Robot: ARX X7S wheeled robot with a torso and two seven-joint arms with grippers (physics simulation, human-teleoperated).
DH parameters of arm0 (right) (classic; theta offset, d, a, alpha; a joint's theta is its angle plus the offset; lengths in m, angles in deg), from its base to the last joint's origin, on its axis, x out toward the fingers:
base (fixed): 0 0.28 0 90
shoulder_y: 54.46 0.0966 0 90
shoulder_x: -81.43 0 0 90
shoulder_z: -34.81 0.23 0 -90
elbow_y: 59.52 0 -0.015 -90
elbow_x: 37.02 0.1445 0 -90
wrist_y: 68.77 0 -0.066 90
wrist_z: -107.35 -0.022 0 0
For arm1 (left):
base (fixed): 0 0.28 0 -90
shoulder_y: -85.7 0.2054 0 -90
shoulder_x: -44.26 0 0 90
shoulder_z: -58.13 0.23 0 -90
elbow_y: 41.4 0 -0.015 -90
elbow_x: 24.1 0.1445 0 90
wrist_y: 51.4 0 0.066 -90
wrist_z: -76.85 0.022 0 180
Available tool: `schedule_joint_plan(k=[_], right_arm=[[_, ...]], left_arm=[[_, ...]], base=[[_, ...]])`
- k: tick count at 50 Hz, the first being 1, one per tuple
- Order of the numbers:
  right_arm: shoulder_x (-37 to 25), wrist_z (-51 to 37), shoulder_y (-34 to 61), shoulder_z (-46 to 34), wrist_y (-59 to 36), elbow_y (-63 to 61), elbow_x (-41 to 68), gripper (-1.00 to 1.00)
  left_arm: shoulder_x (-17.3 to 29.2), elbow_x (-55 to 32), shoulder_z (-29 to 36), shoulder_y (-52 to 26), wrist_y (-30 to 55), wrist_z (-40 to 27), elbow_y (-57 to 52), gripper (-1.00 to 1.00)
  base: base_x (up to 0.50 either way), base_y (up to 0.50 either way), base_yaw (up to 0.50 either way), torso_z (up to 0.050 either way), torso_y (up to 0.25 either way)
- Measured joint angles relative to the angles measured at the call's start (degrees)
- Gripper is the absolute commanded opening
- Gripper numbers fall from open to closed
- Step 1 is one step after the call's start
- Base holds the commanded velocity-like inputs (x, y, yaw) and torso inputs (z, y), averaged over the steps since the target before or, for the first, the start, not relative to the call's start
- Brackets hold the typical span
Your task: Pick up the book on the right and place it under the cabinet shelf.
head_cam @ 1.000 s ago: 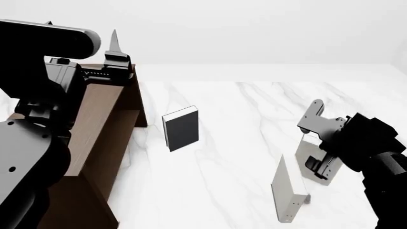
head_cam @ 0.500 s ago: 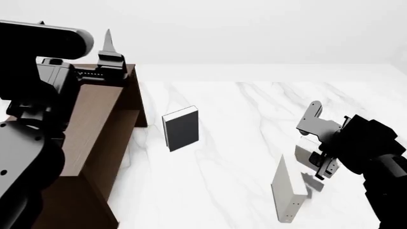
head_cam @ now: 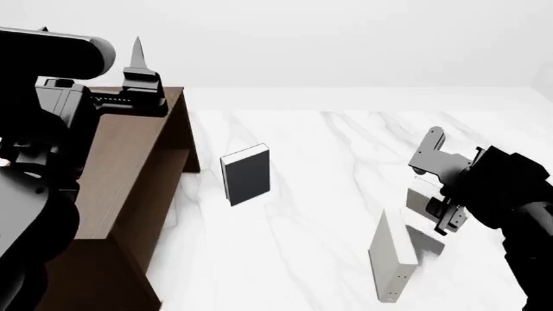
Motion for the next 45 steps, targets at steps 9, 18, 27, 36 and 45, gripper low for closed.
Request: schedule_joint_plan(k=[9,18,27,36,45], right_arm=[[-0.54,-1.72,1.88,-0.53,-0.93,-0.49,-0.94,-1.0],[0.32,-3.75,3.53,-0.76,0.5,2.51,-2.0,-1.0],[-1.78,-4.27,6.22,-0.56,-2.28,-2.82,-2.21,-1.0],[-6.29,-4.52,9.73,0.28,-9.74,-15.2,-1.85,-1.0],[-10.2,-5.5,13.71,3.85,-17.84,-27.45,0.48,-1.0]], left_arm=[[0.21,-0.38,-0.5,0.53,-0.04,-0.15,-0.42,1.0],[0.48,-0.75,-1.03,0.9,0.03,-0.33,-0.82,1.0],[0.63,-0.89,-1.03,0.86,-0.34,-0.4,-0.63,1.0],[0.7,-1.05,-1.1,0.8,-0.91,-0.39,-0.37,1.0],[0.65,-1.34,-1.07,0.12,-1.01,-0.54,-0.27,1.0]], base=[[0.0,0.0,0.0,0.0,0.001],[0.0,0.0,0.0,0.0,0.001],[0.0,0.0,0.0,0.0,0.001],[0.0,0.0,0.0,0.0,0.001],[0.0,0.0,0.0,0.0,0.001]])
